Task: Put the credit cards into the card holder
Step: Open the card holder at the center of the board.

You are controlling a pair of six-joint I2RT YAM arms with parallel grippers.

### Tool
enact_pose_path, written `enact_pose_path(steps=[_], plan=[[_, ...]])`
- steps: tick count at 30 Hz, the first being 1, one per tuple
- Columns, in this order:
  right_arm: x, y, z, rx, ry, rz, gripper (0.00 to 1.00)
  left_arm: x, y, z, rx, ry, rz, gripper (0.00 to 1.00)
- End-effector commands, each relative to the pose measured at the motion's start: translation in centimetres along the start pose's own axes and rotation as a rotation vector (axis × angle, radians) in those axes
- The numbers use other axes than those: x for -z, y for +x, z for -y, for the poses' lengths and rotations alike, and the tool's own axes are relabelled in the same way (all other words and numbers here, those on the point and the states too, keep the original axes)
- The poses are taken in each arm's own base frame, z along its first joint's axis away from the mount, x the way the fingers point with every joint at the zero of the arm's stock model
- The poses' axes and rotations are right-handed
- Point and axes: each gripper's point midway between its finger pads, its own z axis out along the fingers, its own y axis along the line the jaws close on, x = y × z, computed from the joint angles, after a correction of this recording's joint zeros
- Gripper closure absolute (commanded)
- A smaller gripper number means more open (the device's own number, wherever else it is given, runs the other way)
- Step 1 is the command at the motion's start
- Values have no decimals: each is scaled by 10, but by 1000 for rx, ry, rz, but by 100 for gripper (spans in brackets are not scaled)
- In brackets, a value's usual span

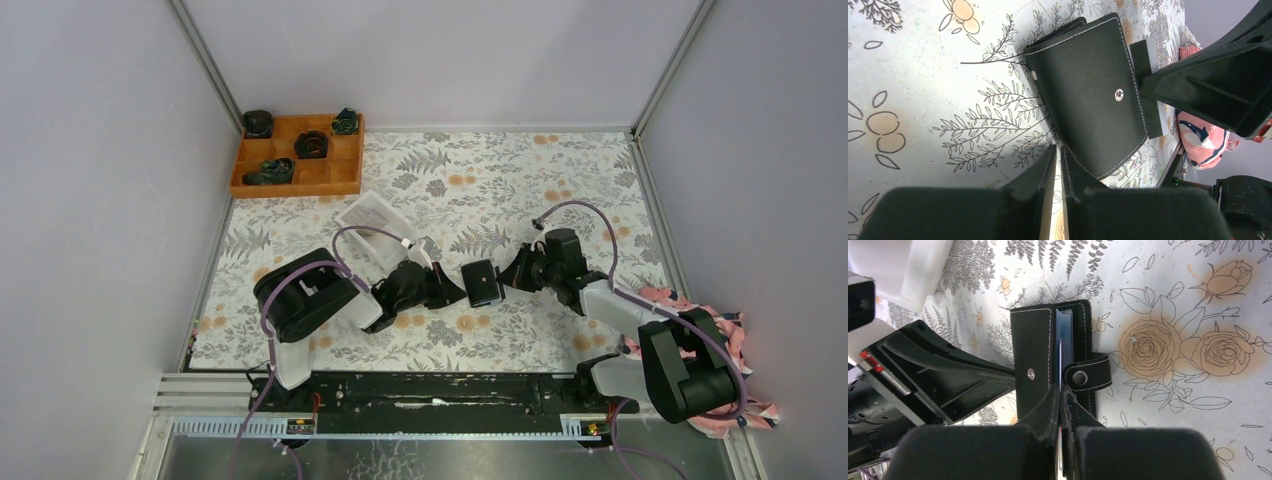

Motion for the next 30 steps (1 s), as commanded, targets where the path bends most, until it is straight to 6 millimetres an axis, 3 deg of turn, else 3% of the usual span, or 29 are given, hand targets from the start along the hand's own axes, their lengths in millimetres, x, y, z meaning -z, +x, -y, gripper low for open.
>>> enact_pose_path(steps=[1, 8, 22, 30], plan=[[10, -10, -21, 19, -70, 33, 100, 18, 35, -72, -34, -249, -99, 84], [17, -23, -37, 32, -112, 61, 100, 18, 34, -71, -30, -248, -96, 85], [21, -34, -28, 89, -34, 87, 100, 22, 35, -74, -31, -256, -97, 85], [16, -31, -36, 78, -86, 61, 100, 19, 34, -72, -28, -250, -99, 84]])
